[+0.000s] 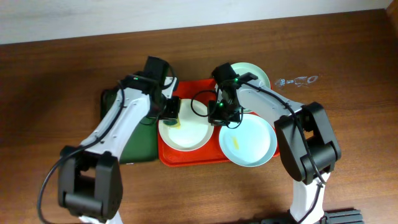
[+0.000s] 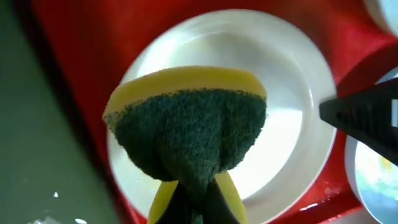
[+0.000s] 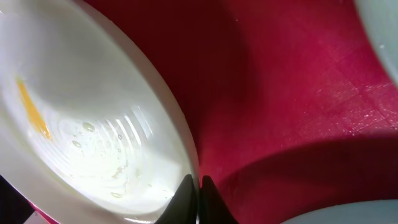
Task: Clean dirty plates on tray and stack at the side
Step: 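Carry the sponge with the left gripper over the white plate, then scrub the white plate with the sponge while right gripper holds its rim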
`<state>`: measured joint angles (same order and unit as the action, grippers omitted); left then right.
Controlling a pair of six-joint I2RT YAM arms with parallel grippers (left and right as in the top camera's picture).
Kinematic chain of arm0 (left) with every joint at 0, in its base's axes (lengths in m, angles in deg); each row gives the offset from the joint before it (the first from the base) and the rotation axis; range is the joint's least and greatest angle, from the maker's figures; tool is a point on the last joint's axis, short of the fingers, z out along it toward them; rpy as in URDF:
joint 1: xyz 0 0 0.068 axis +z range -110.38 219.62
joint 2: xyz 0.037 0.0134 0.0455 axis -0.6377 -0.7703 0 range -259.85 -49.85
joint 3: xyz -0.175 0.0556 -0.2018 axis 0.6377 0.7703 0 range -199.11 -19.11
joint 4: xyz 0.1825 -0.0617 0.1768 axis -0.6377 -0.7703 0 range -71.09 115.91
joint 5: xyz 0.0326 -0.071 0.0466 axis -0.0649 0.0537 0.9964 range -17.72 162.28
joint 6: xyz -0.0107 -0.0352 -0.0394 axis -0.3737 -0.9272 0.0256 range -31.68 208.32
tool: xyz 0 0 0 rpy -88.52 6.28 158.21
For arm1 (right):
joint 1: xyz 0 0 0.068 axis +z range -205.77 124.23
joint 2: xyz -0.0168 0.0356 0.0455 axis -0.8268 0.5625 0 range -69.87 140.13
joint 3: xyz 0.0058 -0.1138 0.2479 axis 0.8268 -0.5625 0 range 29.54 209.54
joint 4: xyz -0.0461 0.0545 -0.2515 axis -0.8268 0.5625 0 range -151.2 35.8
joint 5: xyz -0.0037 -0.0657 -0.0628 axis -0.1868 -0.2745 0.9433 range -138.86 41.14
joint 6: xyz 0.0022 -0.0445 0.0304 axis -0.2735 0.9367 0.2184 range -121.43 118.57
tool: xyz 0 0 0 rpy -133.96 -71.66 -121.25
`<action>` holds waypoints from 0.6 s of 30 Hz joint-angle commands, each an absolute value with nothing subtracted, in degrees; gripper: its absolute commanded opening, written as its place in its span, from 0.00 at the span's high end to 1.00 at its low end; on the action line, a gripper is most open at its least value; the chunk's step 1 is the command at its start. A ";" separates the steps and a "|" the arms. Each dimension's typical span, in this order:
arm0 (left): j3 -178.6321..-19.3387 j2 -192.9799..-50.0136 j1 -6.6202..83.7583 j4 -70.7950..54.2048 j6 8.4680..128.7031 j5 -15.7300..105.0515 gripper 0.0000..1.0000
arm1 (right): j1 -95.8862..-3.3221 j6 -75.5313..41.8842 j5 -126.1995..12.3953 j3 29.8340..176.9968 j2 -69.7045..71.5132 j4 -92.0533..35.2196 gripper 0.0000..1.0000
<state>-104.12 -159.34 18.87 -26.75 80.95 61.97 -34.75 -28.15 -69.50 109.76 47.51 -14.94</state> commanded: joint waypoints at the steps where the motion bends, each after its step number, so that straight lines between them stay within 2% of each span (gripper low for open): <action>1: -105.41 -162.29 18.27 -25.73 80.03 61.80 1.00 | -34.40 -27.84 -68.98 109.11 46.84 -15.12 0.96; 18: -105.41 -174.03 15.61 -24.92 80.03 61.47 1.00 | -34.40 -27.84 -68.96 109.11 46.84 -15.27 0.96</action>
<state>-105.76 -170.51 16.85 -25.22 80.53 63.59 -34.75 -28.10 -69.48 109.76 47.51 -14.96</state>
